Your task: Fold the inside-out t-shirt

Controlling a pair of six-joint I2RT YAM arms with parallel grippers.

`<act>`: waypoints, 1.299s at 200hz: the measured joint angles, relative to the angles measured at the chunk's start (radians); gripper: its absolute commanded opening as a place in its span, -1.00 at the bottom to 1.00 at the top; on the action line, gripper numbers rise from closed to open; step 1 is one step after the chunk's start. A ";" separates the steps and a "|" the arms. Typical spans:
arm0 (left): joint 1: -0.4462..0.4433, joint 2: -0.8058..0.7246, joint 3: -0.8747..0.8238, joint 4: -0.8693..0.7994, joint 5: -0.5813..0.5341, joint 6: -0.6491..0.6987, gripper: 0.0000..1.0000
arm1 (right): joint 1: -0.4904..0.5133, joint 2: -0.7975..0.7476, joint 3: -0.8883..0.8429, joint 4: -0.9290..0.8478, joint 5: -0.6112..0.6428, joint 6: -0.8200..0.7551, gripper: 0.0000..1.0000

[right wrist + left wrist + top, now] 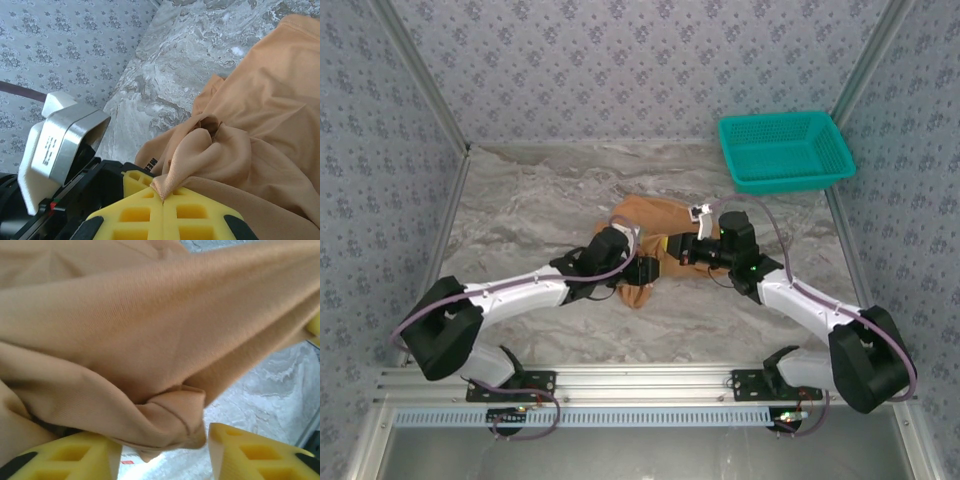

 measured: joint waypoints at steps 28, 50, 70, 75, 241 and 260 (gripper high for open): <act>0.027 0.024 0.006 0.040 0.003 0.014 -0.46 | -0.002 -0.003 -0.004 0.001 0.003 0.000 -1.00; 0.049 0.027 0.006 0.065 0.016 0.021 -0.79 | -0.003 -0.005 -0.011 -0.004 0.003 0.000 -1.00; 0.076 0.025 0.005 0.086 0.052 0.036 -1.00 | -0.006 -0.018 -0.012 -0.015 0.012 -0.001 -1.00; 0.088 0.023 0.004 0.090 0.067 0.040 -1.00 | -0.007 -0.024 -0.011 -0.023 0.021 -0.002 -1.00; 0.425 -0.376 0.285 -0.323 0.346 0.282 -1.00 | 0.130 -0.229 0.341 -0.515 0.416 -0.488 -1.00; 0.446 -0.376 0.349 -0.322 0.330 0.276 -1.00 | 0.136 -0.232 0.417 -0.523 0.457 -0.527 -1.00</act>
